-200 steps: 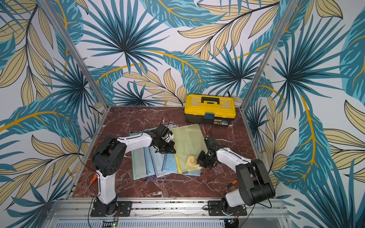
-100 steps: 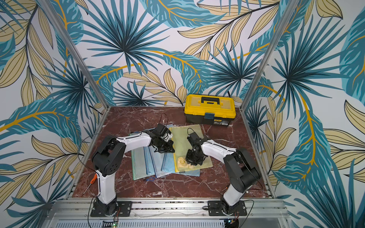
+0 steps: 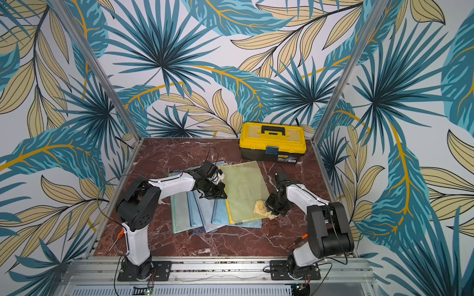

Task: Wipe the document bag
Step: Adjust the document bag.

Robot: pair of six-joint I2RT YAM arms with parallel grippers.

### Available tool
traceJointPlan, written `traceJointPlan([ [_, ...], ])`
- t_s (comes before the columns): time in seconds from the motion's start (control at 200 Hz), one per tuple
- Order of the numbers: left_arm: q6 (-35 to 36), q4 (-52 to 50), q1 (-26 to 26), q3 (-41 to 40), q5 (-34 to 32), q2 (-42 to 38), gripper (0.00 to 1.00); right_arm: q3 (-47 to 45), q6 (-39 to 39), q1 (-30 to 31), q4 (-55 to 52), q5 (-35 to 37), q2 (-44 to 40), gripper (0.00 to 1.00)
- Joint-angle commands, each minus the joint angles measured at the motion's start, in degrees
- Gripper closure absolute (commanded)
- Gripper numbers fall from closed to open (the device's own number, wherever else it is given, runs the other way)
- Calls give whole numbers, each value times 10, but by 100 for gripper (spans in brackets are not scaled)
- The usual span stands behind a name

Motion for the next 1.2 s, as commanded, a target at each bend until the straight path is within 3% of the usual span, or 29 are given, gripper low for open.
traceJointPlan([
  [0.0,12,2,21,-20,-6,-58,100,11,-40,-14,-57,33,-1,100],
  [0.23,5,-35,81,-79,-8,-227,100,64,-36,-14,-83,25,-57,100],
  [0.37,39,-182,86,-36,-68,-294,100,74,-35,-13,-86,4,-75,100],
  [0.486,34,-233,85,-4,-93,-338,100,68,-33,-13,-82,-9,-84,100],
  [0.626,24,-326,74,49,-237,-378,100,56,-27,-8,-66,-31,-94,100],
  [0.696,24,-372,74,83,-287,-384,100,57,-26,-1,-64,-34,-94,100],
  [0.836,38,-403,74,122,-293,-380,100,67,-30,6,-67,-35,-88,100],
  [0.921,38,-442,66,146,-337,-354,100,72,-33,8,-71,-35,-91,100],
  [0.991,42,-463,53,160,-362,-326,100,72,-33,9,-73,-36,-96,100],
  [1.192,48,-476,-21,221,-354,-230,100,64,-30,11,-86,-27,-118,100],
])
